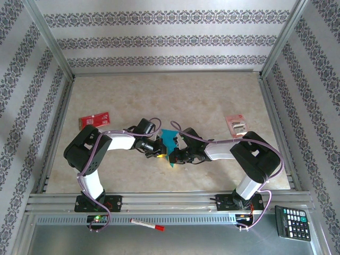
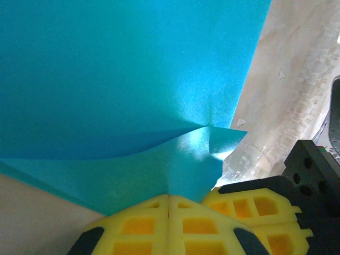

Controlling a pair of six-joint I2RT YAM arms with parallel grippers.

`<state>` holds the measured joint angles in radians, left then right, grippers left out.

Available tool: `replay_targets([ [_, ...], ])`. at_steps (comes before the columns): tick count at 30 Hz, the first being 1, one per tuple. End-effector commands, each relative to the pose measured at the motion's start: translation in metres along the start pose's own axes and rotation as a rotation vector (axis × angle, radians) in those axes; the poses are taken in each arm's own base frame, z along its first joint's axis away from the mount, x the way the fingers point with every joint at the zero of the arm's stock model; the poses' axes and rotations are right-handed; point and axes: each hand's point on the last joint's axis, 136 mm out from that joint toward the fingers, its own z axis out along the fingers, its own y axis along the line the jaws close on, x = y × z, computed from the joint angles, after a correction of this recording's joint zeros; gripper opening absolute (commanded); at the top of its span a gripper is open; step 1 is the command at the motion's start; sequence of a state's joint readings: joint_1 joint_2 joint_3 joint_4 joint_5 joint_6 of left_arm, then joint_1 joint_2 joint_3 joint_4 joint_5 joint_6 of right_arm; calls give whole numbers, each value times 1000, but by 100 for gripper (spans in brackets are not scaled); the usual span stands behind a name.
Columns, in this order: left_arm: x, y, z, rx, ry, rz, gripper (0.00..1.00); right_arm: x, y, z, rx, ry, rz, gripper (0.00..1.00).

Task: Fold a paper plane with a square sheet of paper (pick it up from the middle)
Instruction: Third fold the triangle at the center of the table.

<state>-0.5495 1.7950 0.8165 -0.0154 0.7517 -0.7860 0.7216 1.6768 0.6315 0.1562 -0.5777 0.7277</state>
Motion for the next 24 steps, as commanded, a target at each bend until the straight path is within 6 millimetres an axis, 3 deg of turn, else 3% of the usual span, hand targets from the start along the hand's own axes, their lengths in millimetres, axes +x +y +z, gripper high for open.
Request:
replay_targets([
  [1,-5,17,3,-54,-9,-19,4,31,-48,3,162,86,87,0],
  [24,-62,43,-25,-82,-113,-62,7,45,-60,-1,211,123,91,0],
])
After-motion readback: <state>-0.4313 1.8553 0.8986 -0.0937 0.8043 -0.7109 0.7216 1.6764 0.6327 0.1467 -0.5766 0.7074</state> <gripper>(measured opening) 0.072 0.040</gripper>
